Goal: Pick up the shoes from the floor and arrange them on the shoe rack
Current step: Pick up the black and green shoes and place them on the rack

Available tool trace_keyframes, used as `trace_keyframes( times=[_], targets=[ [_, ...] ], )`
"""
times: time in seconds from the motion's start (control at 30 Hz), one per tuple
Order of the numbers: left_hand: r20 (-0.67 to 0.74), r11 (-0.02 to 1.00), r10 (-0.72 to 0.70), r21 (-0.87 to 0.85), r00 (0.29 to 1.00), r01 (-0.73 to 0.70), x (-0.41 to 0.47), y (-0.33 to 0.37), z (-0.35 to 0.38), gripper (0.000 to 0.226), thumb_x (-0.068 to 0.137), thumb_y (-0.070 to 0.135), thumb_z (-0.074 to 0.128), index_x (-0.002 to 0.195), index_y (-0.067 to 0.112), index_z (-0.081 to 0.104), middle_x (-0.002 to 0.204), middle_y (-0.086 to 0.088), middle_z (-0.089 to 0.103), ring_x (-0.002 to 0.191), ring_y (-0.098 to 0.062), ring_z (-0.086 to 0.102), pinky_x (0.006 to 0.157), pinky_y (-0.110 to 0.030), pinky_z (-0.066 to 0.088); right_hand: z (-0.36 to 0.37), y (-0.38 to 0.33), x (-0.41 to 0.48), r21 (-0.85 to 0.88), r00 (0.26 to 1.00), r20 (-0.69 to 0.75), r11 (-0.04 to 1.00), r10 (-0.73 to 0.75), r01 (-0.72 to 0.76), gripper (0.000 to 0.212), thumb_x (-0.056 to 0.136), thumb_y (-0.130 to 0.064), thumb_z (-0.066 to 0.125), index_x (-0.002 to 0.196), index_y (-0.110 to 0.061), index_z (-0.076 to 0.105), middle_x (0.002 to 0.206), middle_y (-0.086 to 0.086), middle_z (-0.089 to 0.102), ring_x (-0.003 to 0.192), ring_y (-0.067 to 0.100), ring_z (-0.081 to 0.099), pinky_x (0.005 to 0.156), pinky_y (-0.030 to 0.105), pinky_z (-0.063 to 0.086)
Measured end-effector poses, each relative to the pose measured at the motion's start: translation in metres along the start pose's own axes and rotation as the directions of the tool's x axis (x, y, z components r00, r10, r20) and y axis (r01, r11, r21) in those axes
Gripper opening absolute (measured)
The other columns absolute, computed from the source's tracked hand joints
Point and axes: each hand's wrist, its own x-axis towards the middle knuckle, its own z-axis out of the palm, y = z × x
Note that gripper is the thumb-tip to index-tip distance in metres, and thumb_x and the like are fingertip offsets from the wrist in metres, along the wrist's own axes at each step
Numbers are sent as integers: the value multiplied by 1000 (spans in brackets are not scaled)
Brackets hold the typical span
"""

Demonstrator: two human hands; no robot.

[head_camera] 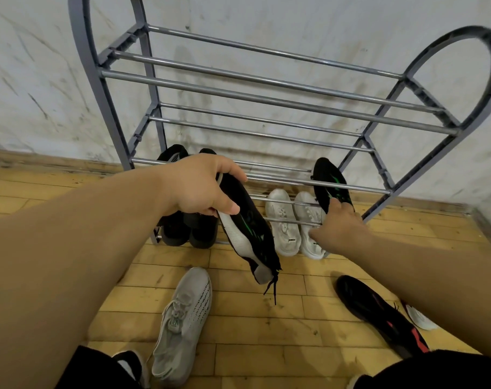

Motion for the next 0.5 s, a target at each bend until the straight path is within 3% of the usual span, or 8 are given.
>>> trace_keyframes(
  times=[0.07, 0.13, 0.23, 0.33, 0.5],
  targets=[
    [-12, 1000, -10, -30, 1000, 9, -3, -1, -1, 52, 84, 4, 83, 123, 35, 66, 115, -2, 66, 97, -20, 72, 76, -31, 65, -16, -4, -28, 222, 962, 125, 952, -242, 211, 99, 87, -42, 73, 163, -29, 10, 159, 4, 34, 131, 25, 46, 98, 32, 47],
    [-29, 997, -21, -81, 999, 18, -6, 0, -1, 53, 85, 2, 82, 123, 36, 67, 119, -4, 66, 102, -23, 71, 79, -33, 65, -29, -7, -59, 356, 876, 262, 884, -404, 302, 110, 87, -37, 80, 163, -38, 1, 159, -9, 32, 137, 14, 41, 97, 13, 40],
    [-43, 979, -35, -201, 998, 25, -11, 3, 0, 54, 87, -3, 77, 124, 36, 68, 123, -5, 65, 106, -23, 71, 78, -30, 64, -36, -6, -85, 272, 808, 268, 846, -524, 459, 126, 77, -54, 85, 158, -52, -12, 169, -11, 18, 152, 13, 27, 110, 20, 30],
    [-29, 909, -55, -416, 998, 38, -17, 7, 3, 54, 91, -10, 69, 126, 30, 68, 129, -10, 63, 104, -25, 72, 70, -25, 62, -38, 2, -92, 216, 792, 191, 812, -580, 543, 129, 77, -52, 86, 157, -52, -16, 171, -10, 13, 152, 11, 26, 111, 19, 28],
    [28, 836, -40, -546, 999, 49, -22, 8, 12, 54, 92, -12, 63, 124, 31, 68, 129, -8, 67, 94, -21, 77, 69, -27, 62, -49, 18, -93, 252, 821, 131, 819, -556, 515, 129, 75, -43, 88, 154, -61, -12, 153, -11, 28, 136, 18, 44, 108, 31, 42]
  ],
)
